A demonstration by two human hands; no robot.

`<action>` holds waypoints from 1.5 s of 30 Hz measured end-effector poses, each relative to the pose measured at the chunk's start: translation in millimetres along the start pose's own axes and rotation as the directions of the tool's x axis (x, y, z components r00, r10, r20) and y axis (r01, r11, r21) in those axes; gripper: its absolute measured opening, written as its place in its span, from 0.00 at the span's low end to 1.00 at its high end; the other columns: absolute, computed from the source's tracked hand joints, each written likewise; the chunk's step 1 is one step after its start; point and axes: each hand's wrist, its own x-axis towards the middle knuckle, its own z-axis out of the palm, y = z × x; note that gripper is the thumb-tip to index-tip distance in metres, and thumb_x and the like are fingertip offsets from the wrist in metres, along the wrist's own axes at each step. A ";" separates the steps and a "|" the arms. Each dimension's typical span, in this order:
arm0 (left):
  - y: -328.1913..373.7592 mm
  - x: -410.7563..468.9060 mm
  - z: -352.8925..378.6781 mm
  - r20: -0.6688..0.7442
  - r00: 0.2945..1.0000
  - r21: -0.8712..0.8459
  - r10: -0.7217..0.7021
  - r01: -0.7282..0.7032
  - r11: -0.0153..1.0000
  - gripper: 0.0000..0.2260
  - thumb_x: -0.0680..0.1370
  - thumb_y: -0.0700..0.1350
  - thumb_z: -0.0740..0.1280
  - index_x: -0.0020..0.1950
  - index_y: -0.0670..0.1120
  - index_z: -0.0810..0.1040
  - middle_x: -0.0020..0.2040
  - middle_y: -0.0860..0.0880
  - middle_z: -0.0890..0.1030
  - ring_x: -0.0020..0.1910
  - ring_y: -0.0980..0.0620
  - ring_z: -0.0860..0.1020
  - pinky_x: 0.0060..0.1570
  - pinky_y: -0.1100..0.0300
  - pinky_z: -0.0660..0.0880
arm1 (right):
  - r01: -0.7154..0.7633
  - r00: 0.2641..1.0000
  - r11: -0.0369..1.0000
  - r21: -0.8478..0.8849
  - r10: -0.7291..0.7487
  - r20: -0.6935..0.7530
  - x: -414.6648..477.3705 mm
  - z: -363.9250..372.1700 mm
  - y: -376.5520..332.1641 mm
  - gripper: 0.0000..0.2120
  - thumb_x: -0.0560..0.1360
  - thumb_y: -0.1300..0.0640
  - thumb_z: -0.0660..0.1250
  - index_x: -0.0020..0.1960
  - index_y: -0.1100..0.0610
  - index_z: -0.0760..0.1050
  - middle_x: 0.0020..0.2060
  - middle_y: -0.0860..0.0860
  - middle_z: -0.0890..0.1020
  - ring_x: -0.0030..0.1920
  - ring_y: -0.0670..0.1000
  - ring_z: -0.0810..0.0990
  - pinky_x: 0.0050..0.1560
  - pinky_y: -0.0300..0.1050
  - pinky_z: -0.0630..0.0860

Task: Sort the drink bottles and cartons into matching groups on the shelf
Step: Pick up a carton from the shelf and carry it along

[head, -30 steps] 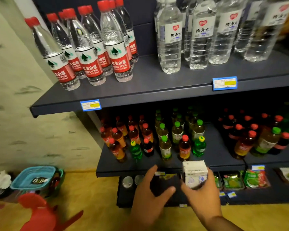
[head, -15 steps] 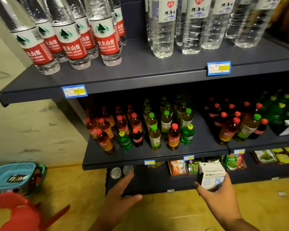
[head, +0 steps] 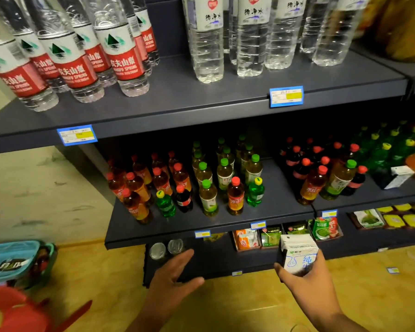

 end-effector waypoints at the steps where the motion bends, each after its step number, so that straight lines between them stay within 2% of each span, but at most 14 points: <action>1: 2.9 1.7 6.3 -0.002 1.000 -0.007 0.005 -0.005 1.000 0.32 0.64 0.52 0.82 0.65 0.67 0.76 0.66 0.67 0.78 0.68 0.67 0.73 0.72 0.59 0.69 | -0.001 1.000 1.000 0.000 0.001 0.002 4.7 -7.3 1.1 0.36 0.64 0.61 0.82 0.63 0.44 0.66 0.51 0.47 0.83 0.49 0.52 0.84 0.55 0.56 0.81; 5: 20.6 6.7 39.6 0.009 1.000 -0.075 -0.002 0.003 0.997 0.31 0.63 0.46 0.83 0.62 0.63 0.77 0.63 0.65 0.80 0.66 0.68 0.74 0.63 0.72 0.70 | 0.004 1.000 1.000 0.019 -0.004 0.006 27.2 -40.7 6.4 0.35 0.64 0.60 0.82 0.62 0.44 0.67 0.51 0.47 0.83 0.50 0.52 0.84 0.55 0.57 0.81; 9: 39.8 7.6 82.2 0.019 1.000 -0.163 -0.020 0.023 0.986 0.43 0.49 0.61 0.85 0.62 0.56 0.79 0.60 0.65 0.82 0.65 0.66 0.76 0.64 0.69 0.73 | -0.007 1.000 0.999 0.049 0.006 0.027 51.2 -80.0 13.7 0.35 0.64 0.60 0.82 0.62 0.45 0.67 0.51 0.46 0.83 0.51 0.49 0.83 0.56 0.55 0.81; 12: 54.7 9.4 117.6 -0.011 1.000 -0.182 -0.009 0.007 0.983 0.46 0.45 0.63 0.85 0.62 0.53 0.79 0.58 0.64 0.83 0.64 0.65 0.77 0.59 0.73 0.74 | -0.017 0.999 0.998 0.061 0.014 0.052 69.2 -114.0 18.8 0.37 0.63 0.61 0.82 0.65 0.46 0.67 0.52 0.46 0.83 0.52 0.48 0.83 0.58 0.53 0.80; 16: 86.3 10.2 166.5 -0.033 0.999 -0.166 0.010 -0.015 0.986 0.46 0.47 0.61 0.86 0.63 0.51 0.79 0.61 0.60 0.83 0.65 0.60 0.78 0.68 0.62 0.72 | -0.001 0.998 0.997 0.075 -0.004 0.070 97.3 -164.5 16.5 0.37 0.63 0.61 0.83 0.65 0.48 0.68 0.52 0.47 0.83 0.51 0.48 0.83 0.55 0.50 0.80; 19: 103.8 7.6 198.9 -0.042 0.999 -0.167 0.000 -0.007 0.986 0.46 0.47 0.59 0.86 0.63 0.51 0.80 0.61 0.58 0.84 0.65 0.60 0.79 0.68 0.59 0.72 | 0.007 0.995 0.996 0.087 -0.016 0.104 110.4 -193.7 18.6 0.36 0.63 0.61 0.82 0.64 0.48 0.68 0.51 0.45 0.83 0.51 0.46 0.82 0.53 0.47 0.79; 24: 120.2 1.0 241.6 -0.032 0.999 -0.136 0.000 -0.004 0.991 0.45 0.49 0.56 0.87 0.64 0.49 0.79 0.62 0.56 0.83 0.65 0.58 0.78 0.61 0.69 0.74 | -0.022 0.992 0.996 0.088 0.011 0.128 123.0 -223.3 29.5 0.39 0.61 0.61 0.83 0.66 0.49 0.67 0.50 0.46 0.83 0.50 0.47 0.82 0.56 0.51 0.80; 27: 129.4 -3.8 260.3 -0.022 1.000 -0.148 0.008 -0.011 0.989 0.45 0.51 0.57 0.86 0.66 0.48 0.78 0.62 0.57 0.83 0.66 0.59 0.78 0.62 0.69 0.73 | -0.021 0.993 0.996 0.092 0.010 0.115 128.5 -240.2 30.2 0.37 0.62 0.64 0.82 0.64 0.52 0.68 0.49 0.46 0.83 0.48 0.45 0.82 0.56 0.49 0.78; 32: 130.9 2.3 260.8 -0.021 1.000 -0.157 0.013 -0.016 0.987 0.44 0.52 0.57 0.86 0.66 0.49 0.78 0.63 0.57 0.82 0.66 0.60 0.77 0.65 0.69 0.72 | -0.018 0.994 0.996 0.091 0.008 0.105 130.3 -239.1 27.4 0.37 0.62 0.63 0.83 0.64 0.51 0.68 0.48 0.45 0.83 0.48 0.45 0.81 0.55 0.49 0.78; 36: 128.5 15.3 256.5 -0.018 1.000 -0.160 0.015 -0.017 0.987 0.44 0.52 0.55 0.86 0.66 0.48 0.78 0.62 0.57 0.83 0.65 0.60 0.78 0.60 0.71 0.73 | -0.039 0.997 0.995 0.090 0.032 0.074 131.2 -231.7 27.3 0.39 0.60 0.64 0.83 0.65 0.51 0.68 0.49 0.46 0.83 0.48 0.46 0.82 0.59 0.54 0.78; 40: 131.0 32.0 260.6 0.007 1.000 -0.171 0.012 -0.011 0.985 0.31 0.62 0.35 0.81 0.63 0.48 0.79 0.58 0.60 0.84 0.62 0.62 0.80 0.56 0.73 0.74 | -0.027 0.998 0.998 0.058 0.023 0.060 134.0 -225.8 23.0 0.38 0.60 0.64 0.83 0.64 0.51 0.69 0.48 0.44 0.84 0.48 0.44 0.82 0.56 0.49 0.79; 45: 128.5 44.5 264.7 0.046 0.999 -0.206 -0.001 0.011 0.979 0.31 0.61 0.39 0.80 0.63 0.50 0.79 0.59 0.62 0.83 0.62 0.65 0.79 0.57 0.72 0.75 | 0.009 0.997 0.999 0.048 -0.012 0.071 129.2 -222.1 17.7 0.36 0.62 0.65 0.82 0.63 0.51 0.68 0.47 0.42 0.82 0.47 0.39 0.80 0.51 0.42 0.76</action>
